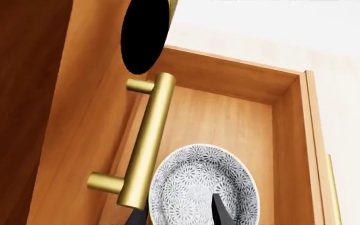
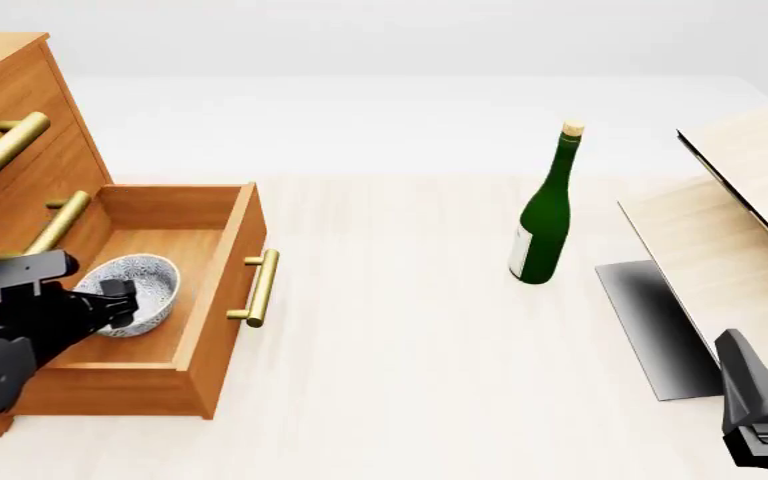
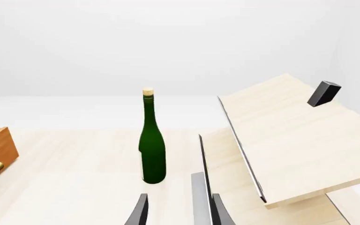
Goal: Put the bowl in the bottom drawer of the cabinet and close it.
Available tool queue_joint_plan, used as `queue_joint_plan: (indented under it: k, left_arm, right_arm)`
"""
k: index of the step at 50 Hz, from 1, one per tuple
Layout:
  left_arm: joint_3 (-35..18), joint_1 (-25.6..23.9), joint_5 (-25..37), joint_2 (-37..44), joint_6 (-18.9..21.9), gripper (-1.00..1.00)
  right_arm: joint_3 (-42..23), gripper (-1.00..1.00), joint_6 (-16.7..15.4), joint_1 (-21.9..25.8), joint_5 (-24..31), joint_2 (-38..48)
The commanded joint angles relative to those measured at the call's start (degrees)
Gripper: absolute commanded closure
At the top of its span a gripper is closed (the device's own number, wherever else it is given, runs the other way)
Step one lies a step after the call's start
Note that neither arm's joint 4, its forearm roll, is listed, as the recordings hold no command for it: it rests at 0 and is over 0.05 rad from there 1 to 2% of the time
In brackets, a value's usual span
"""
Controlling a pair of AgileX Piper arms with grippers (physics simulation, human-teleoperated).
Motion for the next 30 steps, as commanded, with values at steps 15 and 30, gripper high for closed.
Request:
queue_joint_plan:
  k: [15, 30]
  left_arm:
    - [1.7, 0.1, 3.0, -5.9, -0.2, -1.0]
    - [2.7, -0.5, 5.1, -9.3, -0.7, -1.0]
  right_arm:
    - [0.0, -1.0, 0.0, 0.0, 0.0, 0.0]
    - [0.0, -1.0, 0.0, 0.0, 0.0, 0.0]
